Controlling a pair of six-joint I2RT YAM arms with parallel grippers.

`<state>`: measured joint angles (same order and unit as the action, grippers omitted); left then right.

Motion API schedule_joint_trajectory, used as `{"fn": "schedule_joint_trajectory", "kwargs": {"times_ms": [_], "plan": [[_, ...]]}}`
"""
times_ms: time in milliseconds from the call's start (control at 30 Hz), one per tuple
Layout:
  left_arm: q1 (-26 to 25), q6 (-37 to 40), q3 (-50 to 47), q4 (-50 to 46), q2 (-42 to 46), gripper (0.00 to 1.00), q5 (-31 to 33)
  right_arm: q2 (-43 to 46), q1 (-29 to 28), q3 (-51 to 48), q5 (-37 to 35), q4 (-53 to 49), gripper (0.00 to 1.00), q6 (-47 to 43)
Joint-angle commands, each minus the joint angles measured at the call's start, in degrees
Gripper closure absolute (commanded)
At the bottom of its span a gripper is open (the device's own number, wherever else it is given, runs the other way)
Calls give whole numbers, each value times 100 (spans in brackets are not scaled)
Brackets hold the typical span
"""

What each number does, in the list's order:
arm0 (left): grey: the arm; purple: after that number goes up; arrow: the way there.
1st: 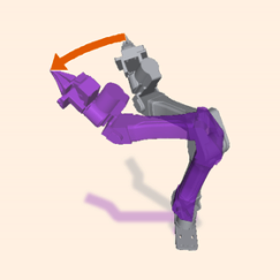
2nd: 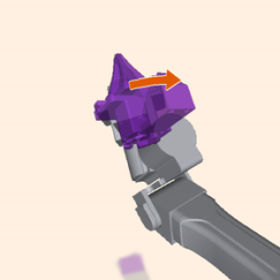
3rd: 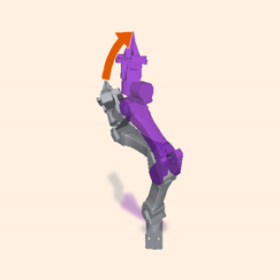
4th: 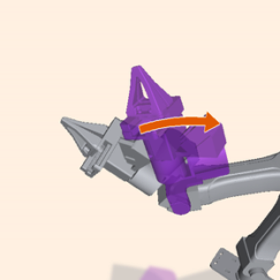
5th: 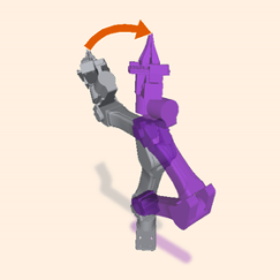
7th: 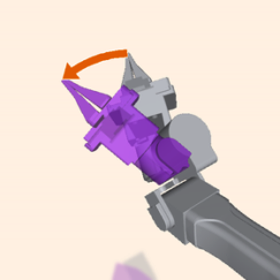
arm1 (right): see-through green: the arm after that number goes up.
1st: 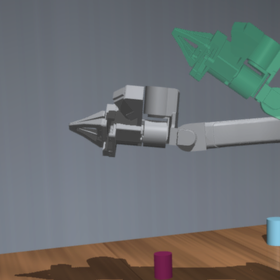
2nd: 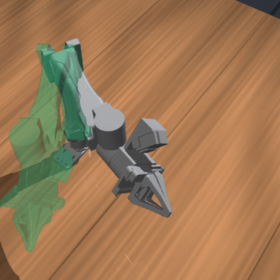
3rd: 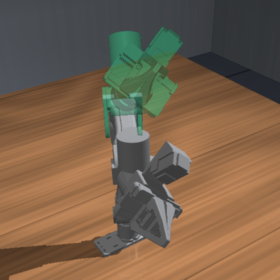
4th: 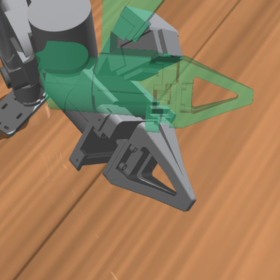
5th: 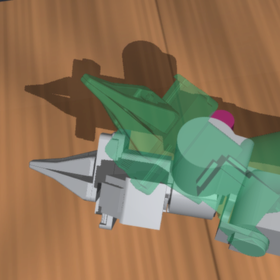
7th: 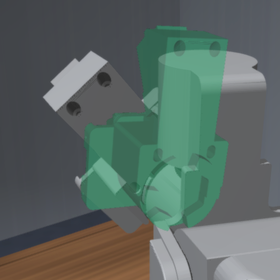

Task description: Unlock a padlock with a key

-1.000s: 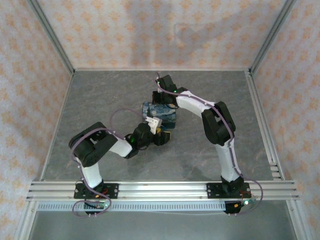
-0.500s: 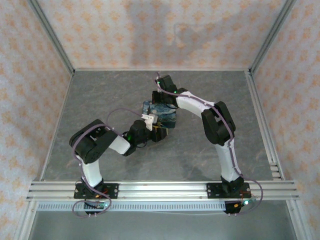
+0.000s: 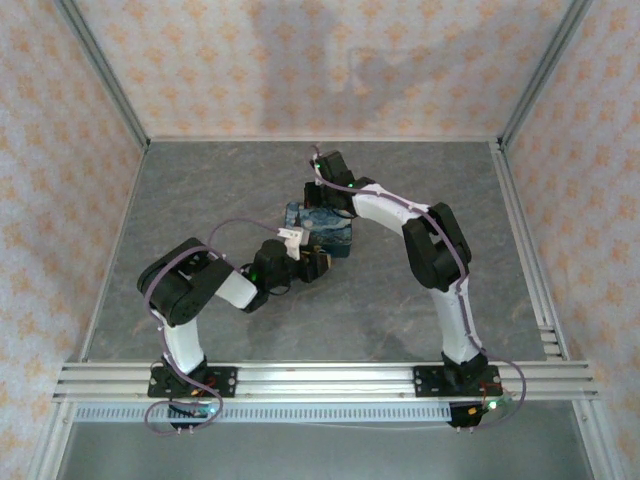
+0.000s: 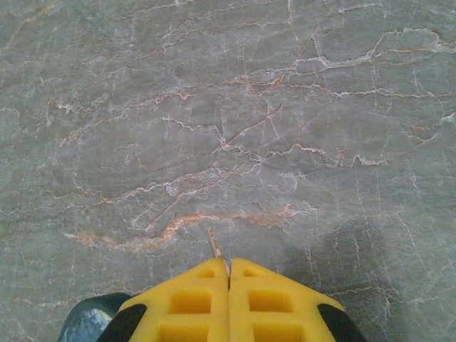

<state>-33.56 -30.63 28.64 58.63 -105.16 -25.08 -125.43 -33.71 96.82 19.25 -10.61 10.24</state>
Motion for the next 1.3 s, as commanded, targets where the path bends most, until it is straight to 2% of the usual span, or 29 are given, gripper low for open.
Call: {"fn": "schedule_joint_trajectory", "kwargs": {"times_ms": [0,67,267,400,500,633,700,800,967,1100,1167,1267], "plan": [[132,-165,-150,655,49,56,-87,49,-43,-198,-35,-339,100,-21],[155,-203,-175,699,40,55,-214,53,-39,-207,-44,-350,100,-26],[161,-216,-110,584,14,38,-209,64,-39,-216,-52,-345,100,-19],[149,-154,-32,122,84,32,146,87,-39,-216,-44,-345,100,-11],[95,-109,-30,-152,144,29,643,80,-39,-207,-36,-336,100,5],[-100,-31,70,-800,263,28,1364,82,-39,-207,-18,-325,100,13],[-185,-30,71,-718,232,28,1448,82,-39,-207,-17,-320,100,18],[-186,-30,143,-420,88,34,1065,88,-43,-234,-26,-320,100,5],[-177,121,203,-125,64,52,380,116,-39,-284,-60,-319,100,-22],[-136,144,164,-110,167,54,178,115,-39,-304,-62,-297,100,-26],[-91,70,116,14,181,62,65,107,-39,-312,-61,-297,100,-22],[-56,40,115,35,176,64,-103,111,-39,-321,-77,-291,100,-15]]}}
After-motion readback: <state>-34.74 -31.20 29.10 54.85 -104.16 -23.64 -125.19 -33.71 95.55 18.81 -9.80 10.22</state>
